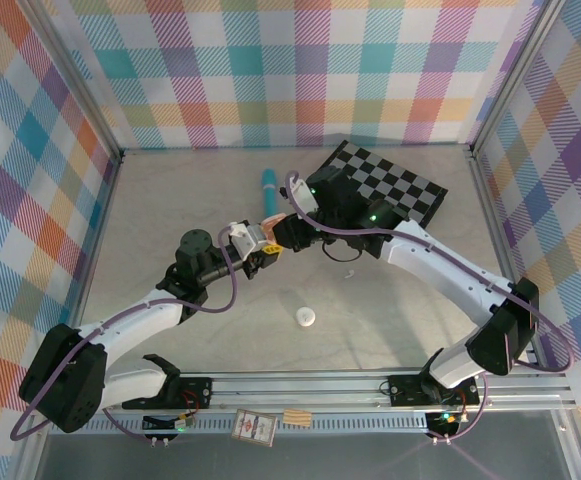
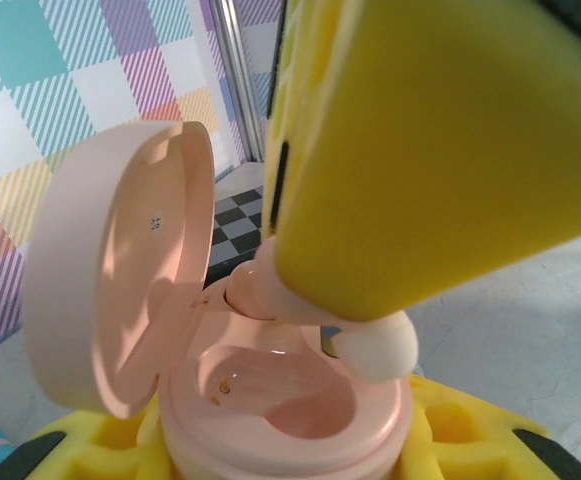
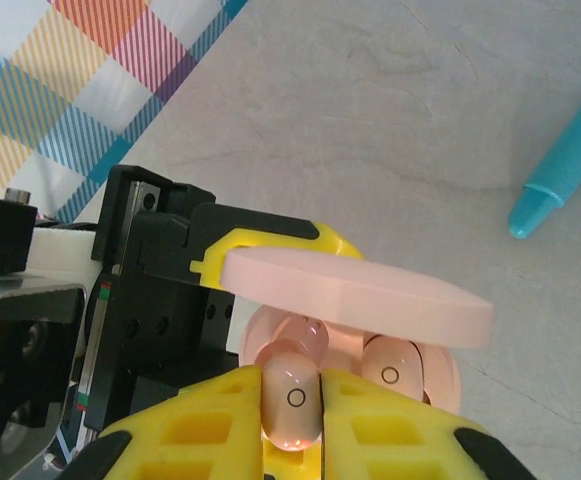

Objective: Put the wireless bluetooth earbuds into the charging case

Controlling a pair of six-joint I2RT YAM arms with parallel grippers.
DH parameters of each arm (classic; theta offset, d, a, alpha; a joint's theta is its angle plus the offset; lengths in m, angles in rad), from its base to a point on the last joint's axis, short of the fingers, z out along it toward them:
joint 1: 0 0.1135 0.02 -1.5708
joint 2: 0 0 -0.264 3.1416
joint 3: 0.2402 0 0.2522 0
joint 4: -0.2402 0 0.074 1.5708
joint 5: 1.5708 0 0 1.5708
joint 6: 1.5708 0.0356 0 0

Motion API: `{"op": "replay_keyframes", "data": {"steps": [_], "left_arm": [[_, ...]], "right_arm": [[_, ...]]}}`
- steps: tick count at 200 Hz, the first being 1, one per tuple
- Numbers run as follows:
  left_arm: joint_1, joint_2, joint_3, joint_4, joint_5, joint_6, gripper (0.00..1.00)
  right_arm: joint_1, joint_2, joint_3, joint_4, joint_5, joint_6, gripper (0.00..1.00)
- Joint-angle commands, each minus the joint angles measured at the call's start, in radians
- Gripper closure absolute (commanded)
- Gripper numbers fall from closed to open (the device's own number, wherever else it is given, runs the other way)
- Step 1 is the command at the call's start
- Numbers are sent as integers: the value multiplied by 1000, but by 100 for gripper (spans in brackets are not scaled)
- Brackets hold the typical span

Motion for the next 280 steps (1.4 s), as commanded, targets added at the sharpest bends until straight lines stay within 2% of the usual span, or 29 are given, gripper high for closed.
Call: {"op": "replay_keyframes", "data": {"steps": [1,113,166,213,253,280], "left_arm": [[-14,0,28,10,15,20,69],[-14,-18,20,15,9,13,69],[-14,-13,21,22,3,10,69],[-13,-8,14,47,1,-2,69],[-6,-7,2,70,5,-12,69],[-4,-6,1,65,27,-9,69]], "right_arm": [[8,6,5,50,5,19,82],[9,48,-7,54,-5,33,81],[9,31,-12,43,-13,43,71],[9,-26,-36,35,30,54,66],[4,-139,-116,78,30,49,61],[-17,-193,-138,111,76,84,59]]}}
